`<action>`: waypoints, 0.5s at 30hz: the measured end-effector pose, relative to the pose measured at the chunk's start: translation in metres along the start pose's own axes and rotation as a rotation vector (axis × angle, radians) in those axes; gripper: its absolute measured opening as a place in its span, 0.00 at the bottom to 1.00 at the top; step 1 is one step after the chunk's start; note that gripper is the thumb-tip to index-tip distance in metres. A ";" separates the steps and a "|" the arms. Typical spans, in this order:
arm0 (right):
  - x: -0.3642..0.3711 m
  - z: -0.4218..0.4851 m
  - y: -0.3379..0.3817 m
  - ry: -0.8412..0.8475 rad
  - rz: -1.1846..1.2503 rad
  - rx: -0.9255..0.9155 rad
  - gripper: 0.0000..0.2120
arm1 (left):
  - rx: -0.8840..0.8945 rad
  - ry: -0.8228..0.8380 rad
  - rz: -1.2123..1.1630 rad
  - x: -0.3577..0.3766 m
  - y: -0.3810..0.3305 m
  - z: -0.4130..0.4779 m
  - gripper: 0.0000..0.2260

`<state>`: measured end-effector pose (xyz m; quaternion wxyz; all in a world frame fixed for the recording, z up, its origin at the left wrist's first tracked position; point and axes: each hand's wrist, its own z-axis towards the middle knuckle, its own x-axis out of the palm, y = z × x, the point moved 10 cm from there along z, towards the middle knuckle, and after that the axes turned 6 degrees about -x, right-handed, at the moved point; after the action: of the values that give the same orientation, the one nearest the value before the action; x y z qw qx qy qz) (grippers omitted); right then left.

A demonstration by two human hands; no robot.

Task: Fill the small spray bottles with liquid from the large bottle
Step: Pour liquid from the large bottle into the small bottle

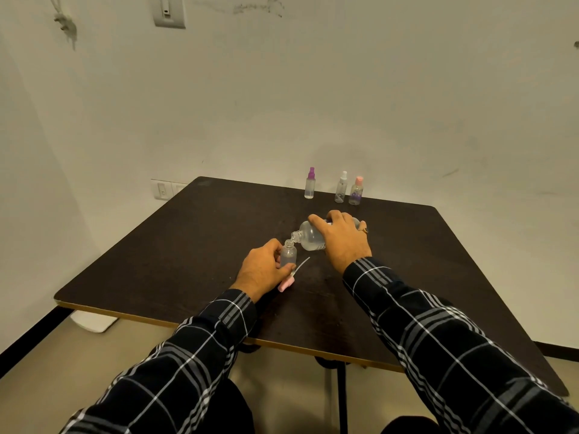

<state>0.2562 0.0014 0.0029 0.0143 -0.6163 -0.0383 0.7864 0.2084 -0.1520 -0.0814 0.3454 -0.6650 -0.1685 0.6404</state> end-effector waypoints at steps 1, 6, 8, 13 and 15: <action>0.000 0.000 0.000 -0.001 -0.001 0.001 0.35 | 0.000 -0.002 -0.002 0.000 0.000 0.000 0.12; 0.000 -0.001 0.000 0.003 0.007 -0.001 0.35 | 0.009 0.001 0.008 0.000 -0.002 -0.001 0.12; 0.000 -0.002 0.001 0.004 0.011 -0.003 0.35 | 0.008 0.005 0.010 0.000 0.000 -0.001 0.13; 0.000 -0.001 0.001 0.001 0.011 -0.001 0.35 | 0.009 0.002 0.013 0.000 0.000 -0.001 0.13; 0.000 -0.001 0.002 0.001 0.010 -0.005 0.35 | 0.007 0.004 0.015 0.001 0.000 -0.001 0.13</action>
<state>0.2572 -0.0009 0.0024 0.0089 -0.6169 -0.0370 0.7861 0.2091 -0.1516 -0.0820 0.3432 -0.6663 -0.1604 0.6423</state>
